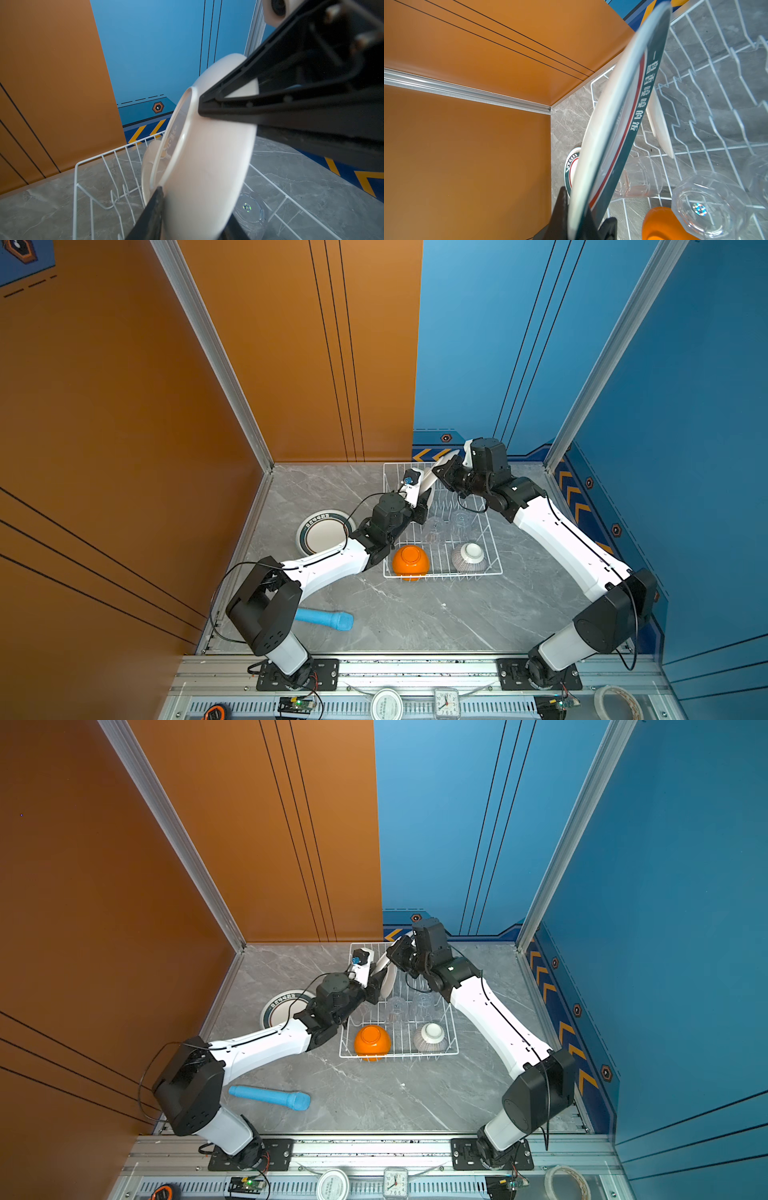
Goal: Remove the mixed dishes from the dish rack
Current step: 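Grasp the raised green-rimmed plate rim with the left gripper beside the right gripper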
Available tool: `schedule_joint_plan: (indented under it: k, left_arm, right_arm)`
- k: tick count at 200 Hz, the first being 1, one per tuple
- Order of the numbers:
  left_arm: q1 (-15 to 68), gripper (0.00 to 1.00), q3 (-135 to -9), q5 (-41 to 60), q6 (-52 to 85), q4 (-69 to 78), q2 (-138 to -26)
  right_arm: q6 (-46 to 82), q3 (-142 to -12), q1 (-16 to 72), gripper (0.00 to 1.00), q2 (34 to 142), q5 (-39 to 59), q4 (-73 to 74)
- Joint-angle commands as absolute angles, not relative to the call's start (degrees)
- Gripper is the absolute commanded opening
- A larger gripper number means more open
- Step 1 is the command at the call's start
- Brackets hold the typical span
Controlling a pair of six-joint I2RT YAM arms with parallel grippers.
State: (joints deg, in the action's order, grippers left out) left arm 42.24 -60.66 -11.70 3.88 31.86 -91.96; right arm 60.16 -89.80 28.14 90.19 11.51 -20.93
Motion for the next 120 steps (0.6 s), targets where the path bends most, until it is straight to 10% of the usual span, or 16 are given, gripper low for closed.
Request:
schedule_joint_plan:
  k: [1,75,120]
  left_arm:
    - [42.46,0.27,-61.23,-17.29,4.8,35.16,-90.6]
    - [43.92,0.0,-57.24,-22.23,1.95,39.29,-88.92]
    - [44.98,0.0,-57.38,-22.72,-0.1,39.38,-88.95]
  right_arm:
    - [61.15,-89.04,28.84,0.0,88.73,16.06,-18.19]
    - [64.54,-88.59,28.66,0.0,89.99,17.58,-15.38]
    - [66.39,-86.76,28.34,0.04,90.18,18.36,-13.5]
